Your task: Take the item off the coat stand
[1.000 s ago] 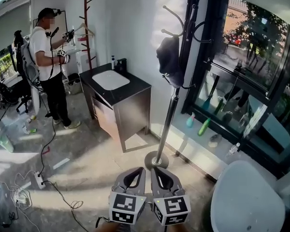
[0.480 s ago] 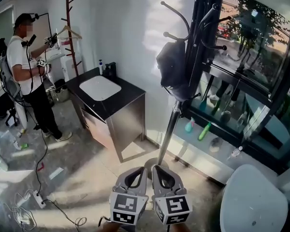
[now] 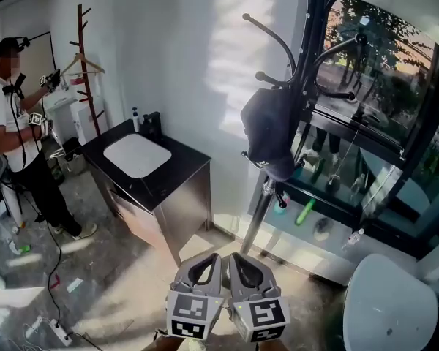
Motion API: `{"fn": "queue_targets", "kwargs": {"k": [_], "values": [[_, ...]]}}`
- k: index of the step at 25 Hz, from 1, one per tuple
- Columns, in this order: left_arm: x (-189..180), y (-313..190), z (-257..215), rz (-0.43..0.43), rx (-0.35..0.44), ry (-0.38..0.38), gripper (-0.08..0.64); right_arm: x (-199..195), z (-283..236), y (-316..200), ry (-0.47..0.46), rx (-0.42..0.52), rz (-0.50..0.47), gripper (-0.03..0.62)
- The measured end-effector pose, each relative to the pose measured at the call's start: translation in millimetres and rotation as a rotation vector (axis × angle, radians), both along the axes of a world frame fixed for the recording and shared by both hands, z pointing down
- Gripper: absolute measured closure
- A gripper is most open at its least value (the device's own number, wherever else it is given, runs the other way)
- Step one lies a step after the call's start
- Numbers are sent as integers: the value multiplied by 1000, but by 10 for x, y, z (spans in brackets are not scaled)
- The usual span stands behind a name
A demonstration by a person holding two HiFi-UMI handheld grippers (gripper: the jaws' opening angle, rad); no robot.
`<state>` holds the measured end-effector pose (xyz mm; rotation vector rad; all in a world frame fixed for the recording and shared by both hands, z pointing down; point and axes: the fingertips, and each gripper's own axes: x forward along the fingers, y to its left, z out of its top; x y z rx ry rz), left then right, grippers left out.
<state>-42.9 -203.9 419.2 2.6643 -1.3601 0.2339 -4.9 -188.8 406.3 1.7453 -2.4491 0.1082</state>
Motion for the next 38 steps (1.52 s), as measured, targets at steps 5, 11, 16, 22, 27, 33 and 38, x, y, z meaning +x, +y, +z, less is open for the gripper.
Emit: {"fn": "queue_targets", "kwargs": {"k": [5,11,16,22,27,33,38], "values": [[-29,-256,-55,31,11,11,555,11,-105,-206,14,29,38,586],[-24,-477,-82,51,21,14,555,208,-385,-453,58,96,90,586],[58,-626,-173,50,49,17,555,511,-708,-695,80,175,128,586],[174,-864,-269,29,64,19,555,766,-1065,-1006,108,238,126,586],[273,-1071,-349,7,83,17,555,885,-1248,-1289,127,261,98,586],[341,-1292,-437,-24,95,10,555,1034,-1541,-1535,145,314,85,568],[385,-1402,-450,-46,100,-5,555,1189,-1779,-1758,150,348,96,525]]}}
